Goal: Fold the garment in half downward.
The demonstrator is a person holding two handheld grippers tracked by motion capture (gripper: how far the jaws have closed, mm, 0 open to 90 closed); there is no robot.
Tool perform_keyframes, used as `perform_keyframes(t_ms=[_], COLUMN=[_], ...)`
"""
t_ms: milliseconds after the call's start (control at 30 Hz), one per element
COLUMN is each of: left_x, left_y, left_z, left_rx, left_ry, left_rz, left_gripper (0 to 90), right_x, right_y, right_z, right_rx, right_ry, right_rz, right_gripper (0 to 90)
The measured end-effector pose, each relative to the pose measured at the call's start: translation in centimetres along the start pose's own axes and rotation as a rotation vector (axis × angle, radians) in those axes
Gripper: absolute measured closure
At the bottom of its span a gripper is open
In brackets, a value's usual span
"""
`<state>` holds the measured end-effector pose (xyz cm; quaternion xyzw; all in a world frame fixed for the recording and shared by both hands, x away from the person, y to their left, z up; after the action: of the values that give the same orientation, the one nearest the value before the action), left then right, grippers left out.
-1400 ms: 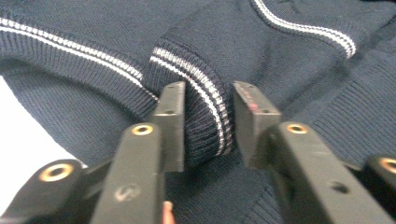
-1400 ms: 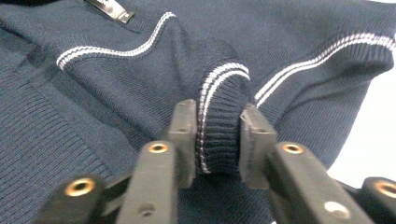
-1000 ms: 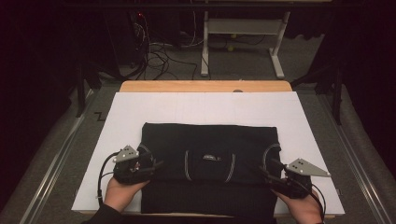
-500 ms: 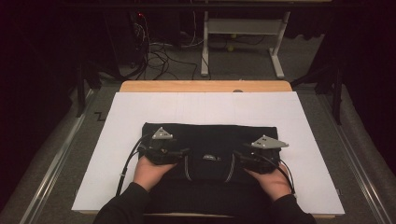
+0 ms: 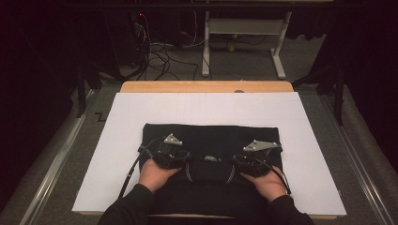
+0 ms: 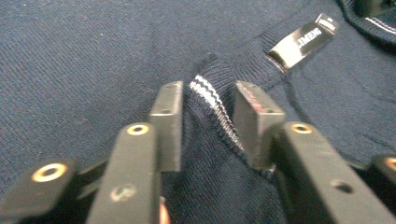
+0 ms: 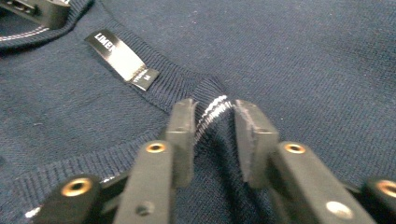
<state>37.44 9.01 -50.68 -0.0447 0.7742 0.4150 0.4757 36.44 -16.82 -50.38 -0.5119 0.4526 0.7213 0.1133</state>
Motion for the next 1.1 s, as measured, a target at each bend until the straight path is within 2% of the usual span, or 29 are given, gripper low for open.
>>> perform_keyframes(t_ms=[100,233,333,400,600,900,1100], left_x=[0.0,0.1,0.6,1.2,1.5,1.9,2.7], left_y=[0.3,1.8,3.1,3.9,5.0,6.6,8.1], left_z=[-0.2,-0.6,-1.1,-1.3,-2.0,-3.4,-4.9], left_rx=[-0.026,-0.022,-0.010,0.012,0.045,0.078,0.114], left_ry=[-0.039,-0.025,-0.035,-0.013,-0.017,-0.025,-0.036], left_rz=[-0.031,-0.128,-0.186,-0.225,-0.243,-0.274,-0.281], left_gripper=[75.3,76.1,76.0,76.1,76.0,75.8,75.7], right_x=[0.0,-0.4,-0.7,-0.8,-0.6,-0.1,0.6], right_y=[0.2,1.0,2.0,2.5,4.0,6.5,7.9], right_z=[0.2,0.5,1.0,1.2,2.4,3.8,4.9], right_rx=[0.003,0.012,0.009,0.001,-0.021,-0.058,-0.089], right_ry=[0.022,0.044,0.068,0.084,0.125,0.136,0.143], right_rz=[-0.012,-0.086,-0.145,-0.168,-0.200,-0.251,-0.265], right_gripper=[80.1,81.2,81.2,81.3,81.2,81.2,81.2])
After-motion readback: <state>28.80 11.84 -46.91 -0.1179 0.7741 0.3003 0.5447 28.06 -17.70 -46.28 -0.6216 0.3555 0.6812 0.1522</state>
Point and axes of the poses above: each handheld gripper's, and its own axes: y roughly backward along the jaws, x roughly out of its underside, z roughly to its left, the point moved 5 cm from there along -y, roughly forward along the jaws, and after that the axes turned 12 degrees about -z, right-handed, at the moved point
